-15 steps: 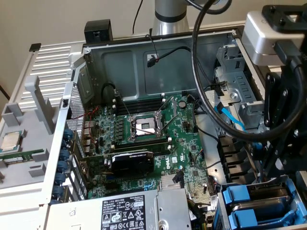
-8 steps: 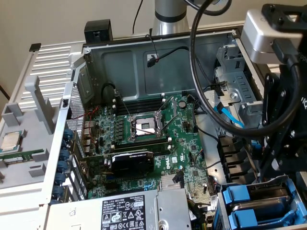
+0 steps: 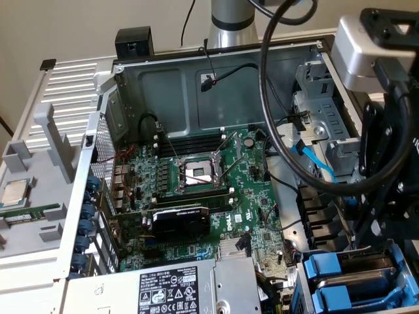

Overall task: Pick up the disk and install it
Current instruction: 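Insert the first disk wire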

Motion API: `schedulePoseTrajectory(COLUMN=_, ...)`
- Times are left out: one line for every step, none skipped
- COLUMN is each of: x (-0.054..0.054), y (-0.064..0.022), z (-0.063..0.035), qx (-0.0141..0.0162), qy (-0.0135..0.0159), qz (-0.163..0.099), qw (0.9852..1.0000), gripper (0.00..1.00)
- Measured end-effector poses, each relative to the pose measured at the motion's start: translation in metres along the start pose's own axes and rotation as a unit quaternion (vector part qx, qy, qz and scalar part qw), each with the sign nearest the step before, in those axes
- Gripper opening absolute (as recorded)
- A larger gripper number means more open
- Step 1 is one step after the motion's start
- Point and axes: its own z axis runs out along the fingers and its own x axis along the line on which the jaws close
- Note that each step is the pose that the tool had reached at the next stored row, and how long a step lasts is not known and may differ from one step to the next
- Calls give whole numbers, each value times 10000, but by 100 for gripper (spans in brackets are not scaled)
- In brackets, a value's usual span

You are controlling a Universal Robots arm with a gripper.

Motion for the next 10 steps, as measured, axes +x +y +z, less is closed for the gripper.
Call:
schedulePoseTrajectory(x=9, y=-5, z=2, qx=-2, qy=-7, qz=0, qw=10000, gripper=17)
schedulePoseTrajectory(x=15, y=-15, z=4, qx=-3, qy=-14, qz=0, qw=10000, gripper=17)
schedulePoseTrajectory(x=16, y=-31, z=7, qx=-4, qy=-25, qz=-1, qw=10000, gripper=17)
schedulePoseTrajectory(x=16, y=-47, z=10, qx=-5, qy=-37, qz=-2, qw=10000, gripper=17)
schedulePoseTrajectory(x=14, y=-62, z=12, qx=-6, qy=-47, qz=-3, qw=10000, gripper=17)
schedulePoseTrajectory(x=13, y=-75, z=15, qx=-9, qy=-58, qz=-4, qw=10000, gripper=17)
schedulePoseTrajectory(x=13, y=-79, z=20, qx=-12, qy=-67, qz=-4, qw=10000, gripper=17)
schedulePoseTrajectory(x=15, y=-80, z=23, qx=-15, qy=-73, qz=-2, qw=10000, gripper=17)
schedulePoseTrajectory(x=20, y=-80, z=27, qx=-17, qy=-81, qz=0, qw=10000, gripper=17)
schedulePoseTrajectory(x=34, y=-82, z=30, qx=-19, qy=-94, qz=-1, qw=10000, gripper=17)
